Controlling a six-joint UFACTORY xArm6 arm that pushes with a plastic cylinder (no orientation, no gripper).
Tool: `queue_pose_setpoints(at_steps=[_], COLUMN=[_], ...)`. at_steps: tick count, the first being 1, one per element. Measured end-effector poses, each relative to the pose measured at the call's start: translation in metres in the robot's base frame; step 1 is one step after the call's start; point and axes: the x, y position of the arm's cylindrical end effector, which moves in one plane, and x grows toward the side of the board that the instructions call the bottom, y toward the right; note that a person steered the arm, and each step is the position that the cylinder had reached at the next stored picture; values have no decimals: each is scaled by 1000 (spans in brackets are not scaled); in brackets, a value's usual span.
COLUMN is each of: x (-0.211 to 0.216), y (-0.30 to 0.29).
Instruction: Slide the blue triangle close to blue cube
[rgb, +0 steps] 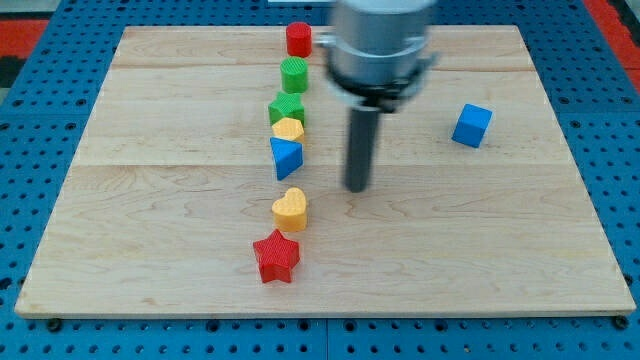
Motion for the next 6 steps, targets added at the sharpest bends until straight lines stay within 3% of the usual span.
queue_pose_setpoints(at_steps=[1, 2, 6], x=[0, -9, -59], y=[-96, -122, 74])
